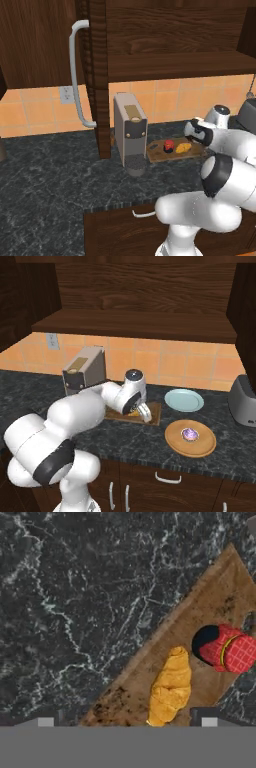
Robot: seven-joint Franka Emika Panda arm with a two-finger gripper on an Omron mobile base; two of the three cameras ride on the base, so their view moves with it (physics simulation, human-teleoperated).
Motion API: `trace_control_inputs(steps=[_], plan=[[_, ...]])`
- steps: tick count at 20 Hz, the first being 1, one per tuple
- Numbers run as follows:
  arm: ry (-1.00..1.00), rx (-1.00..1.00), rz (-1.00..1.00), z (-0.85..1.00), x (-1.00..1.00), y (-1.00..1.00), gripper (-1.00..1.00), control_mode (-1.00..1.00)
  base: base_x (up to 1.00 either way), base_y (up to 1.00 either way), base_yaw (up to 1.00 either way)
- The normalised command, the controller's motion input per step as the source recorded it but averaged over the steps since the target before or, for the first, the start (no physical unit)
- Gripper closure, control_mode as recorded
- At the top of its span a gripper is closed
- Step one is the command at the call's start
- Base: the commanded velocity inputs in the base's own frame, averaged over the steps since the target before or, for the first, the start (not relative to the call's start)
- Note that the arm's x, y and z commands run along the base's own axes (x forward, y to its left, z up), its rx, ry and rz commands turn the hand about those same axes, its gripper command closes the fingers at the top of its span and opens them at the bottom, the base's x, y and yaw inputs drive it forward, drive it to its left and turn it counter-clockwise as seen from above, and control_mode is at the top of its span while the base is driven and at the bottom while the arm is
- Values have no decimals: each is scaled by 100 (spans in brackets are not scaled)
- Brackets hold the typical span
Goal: From the different types of pastries on the counter, select a croissant and place it on the cutting board. Then retrieve a jar of jam from the cabinet and place it alongside the croissant on the cutting board.
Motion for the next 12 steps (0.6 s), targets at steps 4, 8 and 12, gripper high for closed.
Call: trace_control_inputs(steps=[4,8,12], plan=[[-13,-24,14,49,-100,41,-100,-100,0,0,0],[-16,-22,18,30,-100,6,-100,-100,0,0,0],[-14,-17,18,4,-100,-1,-100,-100,0,0,0]])
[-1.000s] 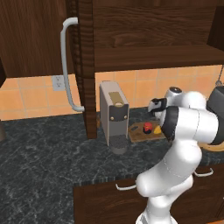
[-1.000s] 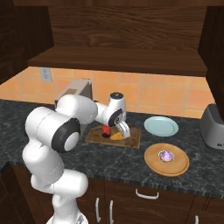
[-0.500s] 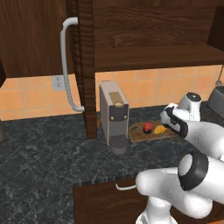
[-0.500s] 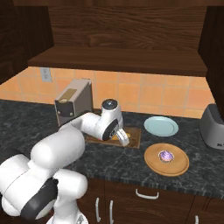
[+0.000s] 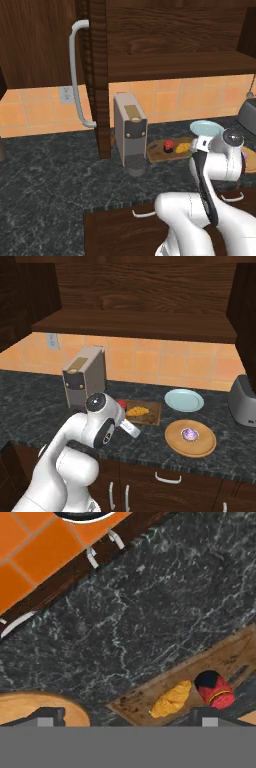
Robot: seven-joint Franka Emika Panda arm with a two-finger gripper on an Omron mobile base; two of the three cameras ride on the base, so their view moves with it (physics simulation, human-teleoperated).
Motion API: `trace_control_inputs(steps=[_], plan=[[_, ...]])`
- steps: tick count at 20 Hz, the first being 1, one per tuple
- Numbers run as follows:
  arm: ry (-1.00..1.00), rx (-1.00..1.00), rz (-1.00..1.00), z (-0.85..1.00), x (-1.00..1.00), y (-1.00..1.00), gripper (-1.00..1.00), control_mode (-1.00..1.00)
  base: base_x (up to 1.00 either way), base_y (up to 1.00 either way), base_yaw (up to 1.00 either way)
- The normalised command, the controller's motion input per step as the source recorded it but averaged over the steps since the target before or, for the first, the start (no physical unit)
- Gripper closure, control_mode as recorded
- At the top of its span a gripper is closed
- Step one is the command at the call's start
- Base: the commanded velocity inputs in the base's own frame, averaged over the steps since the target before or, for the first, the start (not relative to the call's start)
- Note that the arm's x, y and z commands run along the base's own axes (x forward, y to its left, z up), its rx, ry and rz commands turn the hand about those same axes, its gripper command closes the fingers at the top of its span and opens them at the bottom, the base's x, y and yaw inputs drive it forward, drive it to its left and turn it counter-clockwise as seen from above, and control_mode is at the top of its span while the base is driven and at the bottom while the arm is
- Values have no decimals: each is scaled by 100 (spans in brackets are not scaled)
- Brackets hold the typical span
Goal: From the different types of pastries on the counter, select a croissant and place it on the cutting board. Then retrieve a jar of jam from the cabinet and place it alongside the croissant on the cutting board.
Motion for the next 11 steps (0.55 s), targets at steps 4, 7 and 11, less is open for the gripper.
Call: trace_control_inputs(steps=[4,7,11], plan=[[-20,-13,24,10,-100,-13,-100,-100,0,0,0],[-21,-12,23,12,-100,-14,-100,-100,0,0,0],[-22,-12,22,11,-100,-13,-100,-100,0,0,0]])
